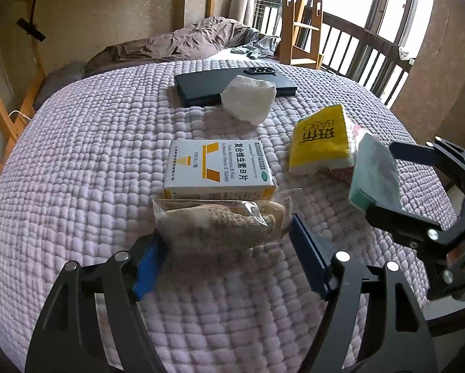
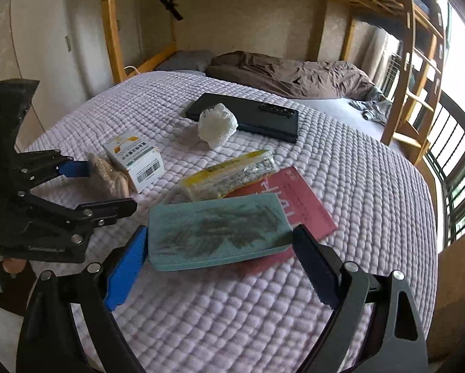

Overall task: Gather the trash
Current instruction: 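Grasp the clear plastic food bag with the left tool while the right tool grasps the teal card, then carry the plastic bag and teal card with both tools toward the white bin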

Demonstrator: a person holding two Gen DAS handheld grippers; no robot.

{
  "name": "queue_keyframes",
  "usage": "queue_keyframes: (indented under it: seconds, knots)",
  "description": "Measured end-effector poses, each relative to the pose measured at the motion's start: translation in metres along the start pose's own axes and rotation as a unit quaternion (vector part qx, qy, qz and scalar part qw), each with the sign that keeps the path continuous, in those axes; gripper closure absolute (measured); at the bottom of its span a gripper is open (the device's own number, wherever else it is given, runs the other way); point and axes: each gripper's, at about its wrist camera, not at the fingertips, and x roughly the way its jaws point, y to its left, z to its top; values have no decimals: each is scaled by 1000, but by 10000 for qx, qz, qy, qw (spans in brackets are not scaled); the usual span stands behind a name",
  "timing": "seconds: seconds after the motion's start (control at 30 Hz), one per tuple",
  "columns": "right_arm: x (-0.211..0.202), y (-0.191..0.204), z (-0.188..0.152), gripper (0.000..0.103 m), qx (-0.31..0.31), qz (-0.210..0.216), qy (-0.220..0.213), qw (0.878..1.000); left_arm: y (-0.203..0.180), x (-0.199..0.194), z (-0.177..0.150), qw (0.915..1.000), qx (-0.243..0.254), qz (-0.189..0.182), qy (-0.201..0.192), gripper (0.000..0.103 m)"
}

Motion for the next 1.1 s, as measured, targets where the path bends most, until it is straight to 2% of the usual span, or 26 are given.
queue_keyframes:
  seconds: [0.5, 0.87, 1.1]
  knots:
    - [-18, 9, -24, 13, 944, 212, 169, 9952, 0, -23, -10, 10000, -61, 64, 39, 27]
    - [-22, 16, -38, 13, 1349, 220, 275, 9902, 3, -41, -21, 9999, -79, 39, 68, 27]
    - [-30, 22, -40, 13, 1376, 224, 235, 9899, 2, -51, -25, 10000, -60, 13, 77, 27]
